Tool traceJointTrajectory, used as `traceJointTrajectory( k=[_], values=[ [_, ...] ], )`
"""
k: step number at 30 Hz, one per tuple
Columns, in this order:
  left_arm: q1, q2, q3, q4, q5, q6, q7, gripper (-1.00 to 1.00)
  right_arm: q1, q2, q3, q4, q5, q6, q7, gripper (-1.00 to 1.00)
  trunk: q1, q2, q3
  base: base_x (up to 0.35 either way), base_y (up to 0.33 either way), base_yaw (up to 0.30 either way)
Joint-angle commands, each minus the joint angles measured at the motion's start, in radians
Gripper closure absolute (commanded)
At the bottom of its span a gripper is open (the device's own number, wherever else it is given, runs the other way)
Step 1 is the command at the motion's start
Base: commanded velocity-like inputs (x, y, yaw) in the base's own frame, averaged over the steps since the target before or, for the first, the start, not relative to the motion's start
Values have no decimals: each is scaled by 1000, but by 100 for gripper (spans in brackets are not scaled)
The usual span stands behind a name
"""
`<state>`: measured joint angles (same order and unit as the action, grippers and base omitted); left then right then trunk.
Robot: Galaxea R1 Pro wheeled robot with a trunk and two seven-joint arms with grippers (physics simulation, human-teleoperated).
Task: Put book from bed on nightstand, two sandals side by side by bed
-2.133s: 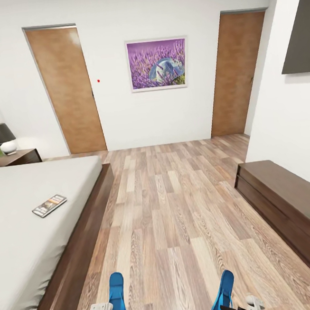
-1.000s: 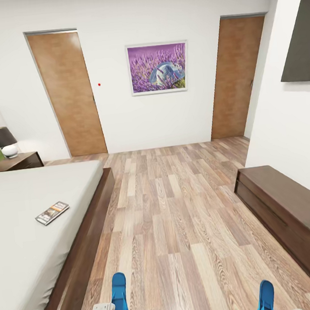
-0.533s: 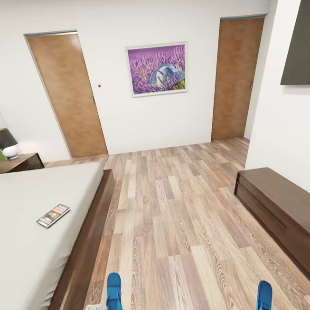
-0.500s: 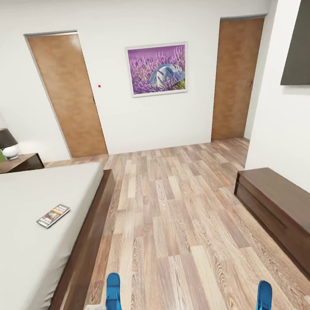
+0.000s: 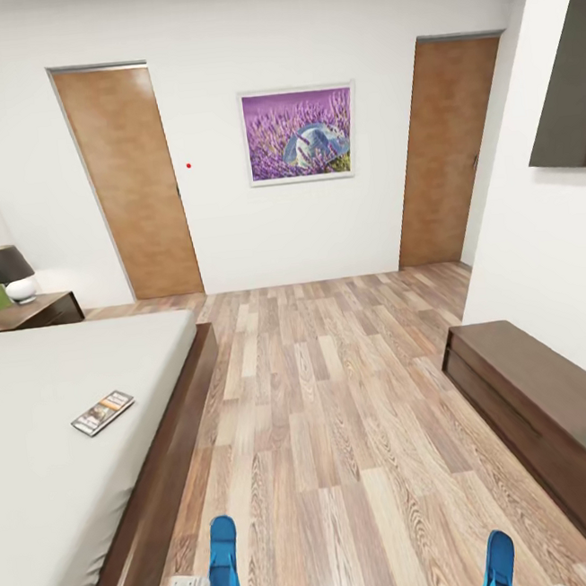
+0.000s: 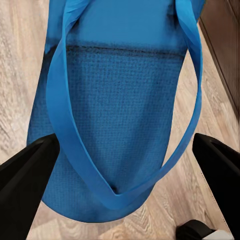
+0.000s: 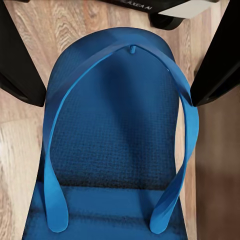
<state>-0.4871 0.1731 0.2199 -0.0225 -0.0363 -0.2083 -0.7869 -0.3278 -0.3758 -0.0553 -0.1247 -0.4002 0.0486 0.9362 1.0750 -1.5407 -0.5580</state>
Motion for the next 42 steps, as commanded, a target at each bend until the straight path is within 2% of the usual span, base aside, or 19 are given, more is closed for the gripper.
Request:
traceJointTrajectory(
  k=[1,16,32,42],
  values=[
    [-1,-5,5,1,-4,-3,-2,100,-1,1,-5,0,1,5,4,100,0,0,-1,0,0,0],
    [-1,-14,6,1,-2,-2,0,100,-1,9,-5,0,1,5,4,100,0,0,-1,0,0,2],
    [0,-14,6,2,-2,-2,-1,100,-1,9,-4,0,3,5,6,100,0,0,-1,0,0,160],
    [1,-14,5,2,-2,-2,0,100,-1,9,-5,0,2,5,7,100,0,0,-1,0,0,17]
  ],
)
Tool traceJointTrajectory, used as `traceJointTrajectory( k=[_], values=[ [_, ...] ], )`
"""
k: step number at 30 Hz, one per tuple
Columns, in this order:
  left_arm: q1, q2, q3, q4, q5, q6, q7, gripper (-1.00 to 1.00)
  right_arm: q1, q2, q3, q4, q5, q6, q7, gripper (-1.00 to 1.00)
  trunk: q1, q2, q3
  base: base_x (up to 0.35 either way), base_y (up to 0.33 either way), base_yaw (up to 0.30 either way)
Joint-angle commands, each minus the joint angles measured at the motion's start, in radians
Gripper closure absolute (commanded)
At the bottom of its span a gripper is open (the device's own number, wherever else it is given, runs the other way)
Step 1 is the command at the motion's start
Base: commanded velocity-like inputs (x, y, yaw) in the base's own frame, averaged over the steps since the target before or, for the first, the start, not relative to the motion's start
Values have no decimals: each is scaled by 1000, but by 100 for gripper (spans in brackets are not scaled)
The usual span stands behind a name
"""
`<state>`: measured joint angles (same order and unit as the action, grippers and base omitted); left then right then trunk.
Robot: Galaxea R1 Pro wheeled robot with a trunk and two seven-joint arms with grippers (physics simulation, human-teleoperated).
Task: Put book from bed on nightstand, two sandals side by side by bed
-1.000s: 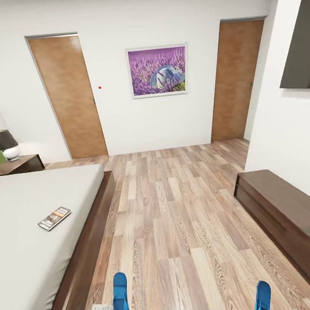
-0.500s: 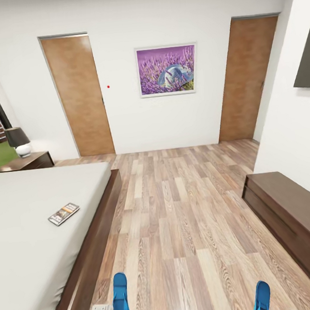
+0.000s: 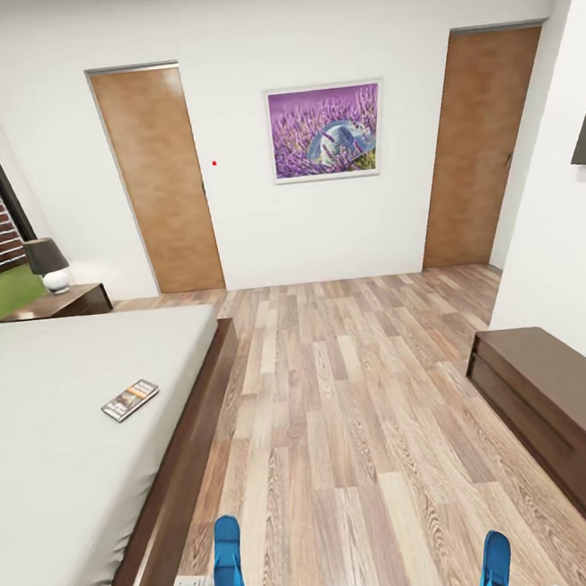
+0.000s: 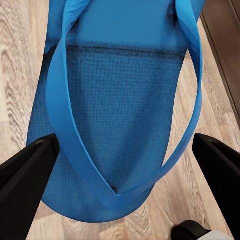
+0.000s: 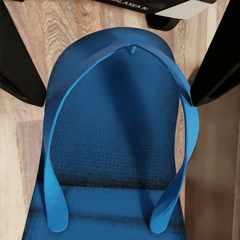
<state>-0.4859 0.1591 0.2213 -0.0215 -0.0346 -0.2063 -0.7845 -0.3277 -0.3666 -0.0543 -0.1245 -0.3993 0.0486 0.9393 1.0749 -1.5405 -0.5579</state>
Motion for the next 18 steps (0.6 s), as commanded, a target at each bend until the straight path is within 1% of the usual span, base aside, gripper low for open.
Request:
traceJointTrajectory(
  k=[1,16,18],
  values=[
    [-1,0,4,1,-4,-4,-2,100,-1,0,-6,0,1,5,4,100,0,-1,-1,0,0,0],
    [0,0,4,0,-4,-4,-3,100,-1,0,-6,0,0,5,4,100,0,-1,0,0,0,0],
    [0,0,4,0,-4,-4,-3,100,-1,0,-6,0,0,5,4,100,0,-1,0,187,0,0]
  ],
)
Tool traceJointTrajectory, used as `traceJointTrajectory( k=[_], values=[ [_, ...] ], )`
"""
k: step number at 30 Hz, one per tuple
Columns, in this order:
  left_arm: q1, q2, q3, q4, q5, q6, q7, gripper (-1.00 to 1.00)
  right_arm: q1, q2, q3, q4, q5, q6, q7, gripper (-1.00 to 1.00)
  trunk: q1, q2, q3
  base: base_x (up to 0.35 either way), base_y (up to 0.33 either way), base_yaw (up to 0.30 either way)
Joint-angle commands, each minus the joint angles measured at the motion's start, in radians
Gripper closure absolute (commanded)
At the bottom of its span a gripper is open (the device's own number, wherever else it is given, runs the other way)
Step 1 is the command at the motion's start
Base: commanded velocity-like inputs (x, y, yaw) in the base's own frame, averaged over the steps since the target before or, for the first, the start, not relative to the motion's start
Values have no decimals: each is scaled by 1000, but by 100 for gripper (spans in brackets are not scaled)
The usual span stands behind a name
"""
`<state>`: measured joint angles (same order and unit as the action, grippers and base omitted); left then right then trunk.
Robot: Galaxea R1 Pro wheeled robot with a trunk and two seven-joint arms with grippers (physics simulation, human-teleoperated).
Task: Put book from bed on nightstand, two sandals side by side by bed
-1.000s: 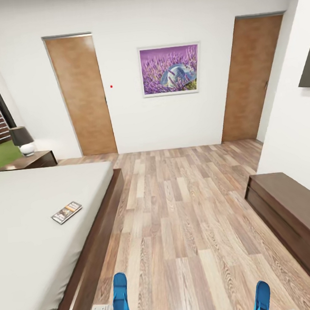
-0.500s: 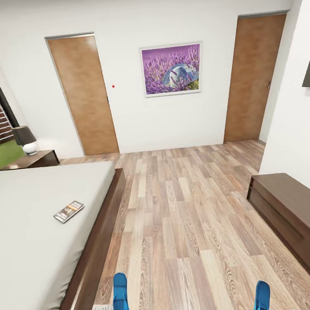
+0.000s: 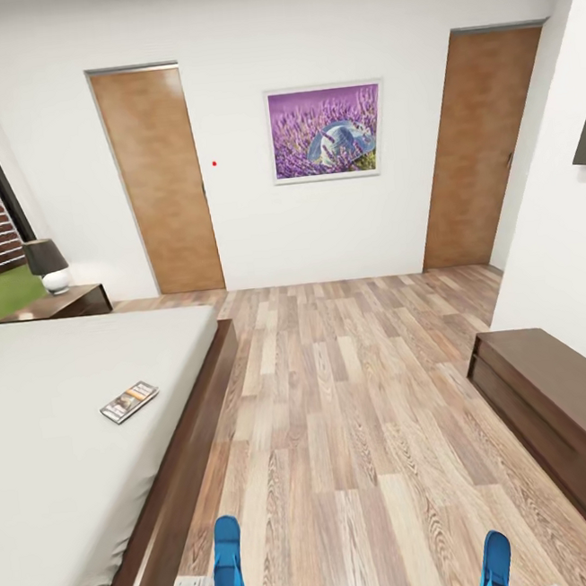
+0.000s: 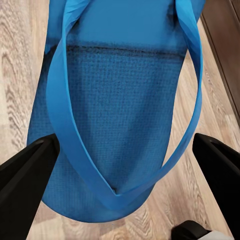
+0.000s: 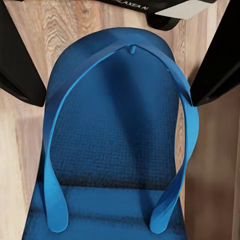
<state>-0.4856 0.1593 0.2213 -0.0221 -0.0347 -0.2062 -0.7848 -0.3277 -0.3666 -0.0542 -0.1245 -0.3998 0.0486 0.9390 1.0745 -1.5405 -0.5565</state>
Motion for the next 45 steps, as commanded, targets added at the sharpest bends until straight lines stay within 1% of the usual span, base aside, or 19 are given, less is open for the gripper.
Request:
traceJointTrajectory(
  k=[1,23,32,45],
  values=[
    [-1,0,4,1,-4,-4,-2,100,-1,0,-6,0,1,5,4,100,0,0,-1,275,0,0],
    [-1,0,4,1,-4,-4,-2,100,-1,0,-6,0,2,5,4,100,0,0,-1,329,0,0],
    [-1,0,4,1,-4,-4,-2,100,-1,0,-6,0,2,5,3,100,0,0,6,333,0,0],
    [-1,0,4,1,-4,-4,-2,100,0,0,-5,0,3,5,3,100,0,0,7,333,0,0]
  ],
)
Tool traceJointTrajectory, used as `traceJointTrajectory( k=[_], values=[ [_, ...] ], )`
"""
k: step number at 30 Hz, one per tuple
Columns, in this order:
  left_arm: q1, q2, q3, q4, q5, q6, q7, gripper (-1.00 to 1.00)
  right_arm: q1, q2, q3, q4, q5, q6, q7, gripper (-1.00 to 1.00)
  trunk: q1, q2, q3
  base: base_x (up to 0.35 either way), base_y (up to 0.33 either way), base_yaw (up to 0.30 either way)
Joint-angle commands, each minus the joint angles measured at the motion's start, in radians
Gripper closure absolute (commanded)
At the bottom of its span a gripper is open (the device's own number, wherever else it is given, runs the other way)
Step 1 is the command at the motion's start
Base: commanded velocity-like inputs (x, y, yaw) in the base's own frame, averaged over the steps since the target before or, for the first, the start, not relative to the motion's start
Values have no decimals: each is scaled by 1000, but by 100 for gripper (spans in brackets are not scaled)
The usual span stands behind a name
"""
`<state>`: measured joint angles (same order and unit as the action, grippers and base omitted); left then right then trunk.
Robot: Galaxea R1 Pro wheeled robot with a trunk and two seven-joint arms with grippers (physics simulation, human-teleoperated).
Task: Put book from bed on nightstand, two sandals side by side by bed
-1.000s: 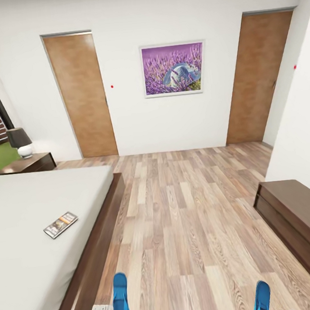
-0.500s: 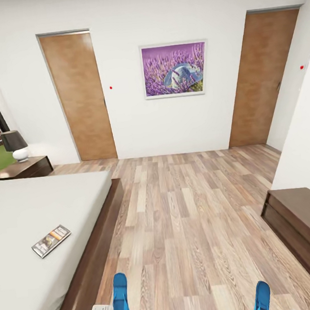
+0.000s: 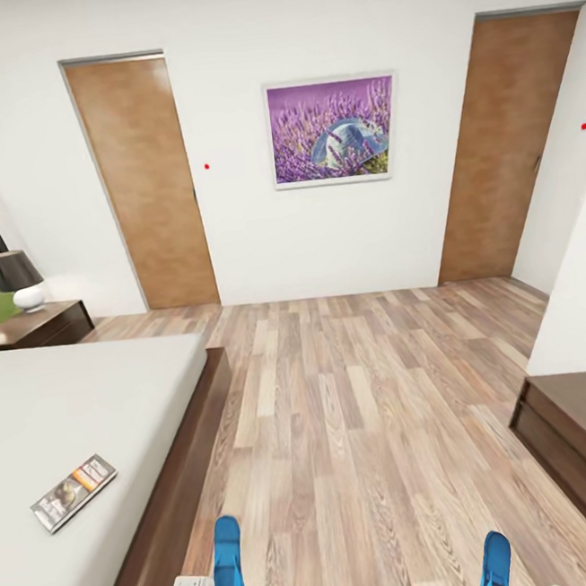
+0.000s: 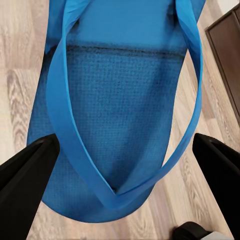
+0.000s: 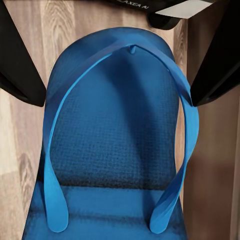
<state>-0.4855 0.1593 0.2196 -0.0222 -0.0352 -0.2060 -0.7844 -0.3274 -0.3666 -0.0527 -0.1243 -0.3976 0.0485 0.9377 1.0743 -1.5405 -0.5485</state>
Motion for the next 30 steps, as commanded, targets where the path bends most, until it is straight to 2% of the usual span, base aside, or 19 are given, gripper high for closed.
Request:
traceJointTrajectory(
  k=[1,19,25,30],
  values=[
    [-1,0,6,1,-3,-4,-3,100,-1,0,-7,0,0,5,4,100,1,0,-1,333,0,0],
    [-1,0,6,1,-3,-4,-3,100,-1,1,-7,0,0,5,3,100,1,0,-1,333,0,0],
    [-1,0,6,1,-3,-4,-3,100,-1,19,-7,0,0,5,3,100,1,0,-1,333,-24,0],
    [-1,0,6,2,-3,-4,-4,100,-1,22,-7,0,0,5,3,100,1,0,-1,325,-107,0]
  ],
)
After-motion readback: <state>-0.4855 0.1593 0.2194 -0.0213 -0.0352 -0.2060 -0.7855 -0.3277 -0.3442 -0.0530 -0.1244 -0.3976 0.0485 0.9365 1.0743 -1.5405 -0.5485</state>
